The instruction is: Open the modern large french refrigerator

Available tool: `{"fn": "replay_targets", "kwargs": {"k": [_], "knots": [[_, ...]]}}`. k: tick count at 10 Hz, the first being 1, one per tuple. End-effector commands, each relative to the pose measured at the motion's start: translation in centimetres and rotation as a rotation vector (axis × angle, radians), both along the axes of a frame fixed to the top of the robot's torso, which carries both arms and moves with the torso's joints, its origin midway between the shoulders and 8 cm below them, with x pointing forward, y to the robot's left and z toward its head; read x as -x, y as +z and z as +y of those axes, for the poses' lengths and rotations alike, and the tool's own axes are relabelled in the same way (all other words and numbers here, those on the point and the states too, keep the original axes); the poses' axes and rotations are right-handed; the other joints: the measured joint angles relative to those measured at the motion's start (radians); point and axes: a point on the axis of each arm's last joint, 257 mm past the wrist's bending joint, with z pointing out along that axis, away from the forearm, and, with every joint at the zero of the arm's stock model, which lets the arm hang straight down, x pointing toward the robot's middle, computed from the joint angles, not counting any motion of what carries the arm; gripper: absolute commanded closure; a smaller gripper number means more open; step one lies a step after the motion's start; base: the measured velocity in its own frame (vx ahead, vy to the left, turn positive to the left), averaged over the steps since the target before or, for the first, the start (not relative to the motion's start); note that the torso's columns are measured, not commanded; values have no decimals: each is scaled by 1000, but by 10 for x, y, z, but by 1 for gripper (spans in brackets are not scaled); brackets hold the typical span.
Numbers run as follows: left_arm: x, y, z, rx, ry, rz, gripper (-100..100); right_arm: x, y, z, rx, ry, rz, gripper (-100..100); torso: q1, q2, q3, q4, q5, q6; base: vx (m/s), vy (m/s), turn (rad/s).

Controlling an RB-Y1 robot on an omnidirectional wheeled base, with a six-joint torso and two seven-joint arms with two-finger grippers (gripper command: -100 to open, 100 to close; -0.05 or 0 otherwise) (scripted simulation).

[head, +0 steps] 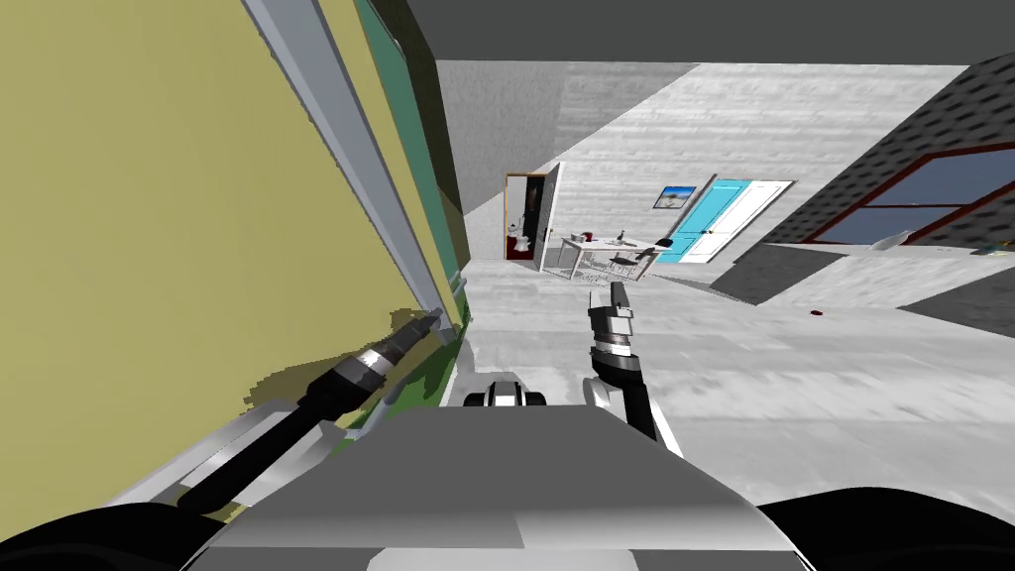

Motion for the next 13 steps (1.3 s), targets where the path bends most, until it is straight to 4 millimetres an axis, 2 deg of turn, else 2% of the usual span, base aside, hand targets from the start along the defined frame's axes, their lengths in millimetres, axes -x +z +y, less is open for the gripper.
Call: {"fn": "replay_targets", "kwargs": {"k": [1, 3, 4, 5, 6, 8, 10, 11, 13], "knots": [[6, 6, -19, 13, -73, -7, 100, 0, 0, 0, 0, 0, 0, 0, 1, -2, -2, 1, -1, 0, -156, -12, -107], [11, 7, -32, 17, -124, -6, 100, 0, 0, 0, 0, 0, 0, 0, -4, -1, -2, 0, -1, 2, -168, -8, -149], [7, 1, -24, -4, -96, 3, 100, 0, 0, 0, 0, 0, 0, 0, -6, -1, -2, 0, -1, 4, -84, -2, -55], [22, -15, -32, -9, -102, 5, 100, 0, 0, 0, 0, 0, 0, 0, -3, -6, -5, 0, -2, 1, -21, 67, -307], [27, -19, -31, -1, -92, 10, 100, 0, 0, 0, 0, 0, 0, 0, -1, -13, -7, -7, 2, 8, -22, 87, -282], [40, -27, -33, 18, -104, 32, 100, 0, 0, 0, 0, 0, 0, 0, 1, -20, -9, -13, 5, 4, 4, 15, -19], [56, -31, -42, 18, -104, -2, 100, 0, 0, 0, 0, 0, 0, 0, 1, -22, -8, -16, 8, 10, -4, 59, -303], [64, -33, -46, 38, -118, 6, 100, 0, 0, 0, 0, 0, 0, 0, -2, -23, -9, -16, 6, 10, -1, 43, -58], [72, -44, -42, 41, -102, 49, 100, 0, 0, 0, 0, 0, 0, 0, -1, -19, -7, -15, 6, 5, 7, -7, 25]]}}
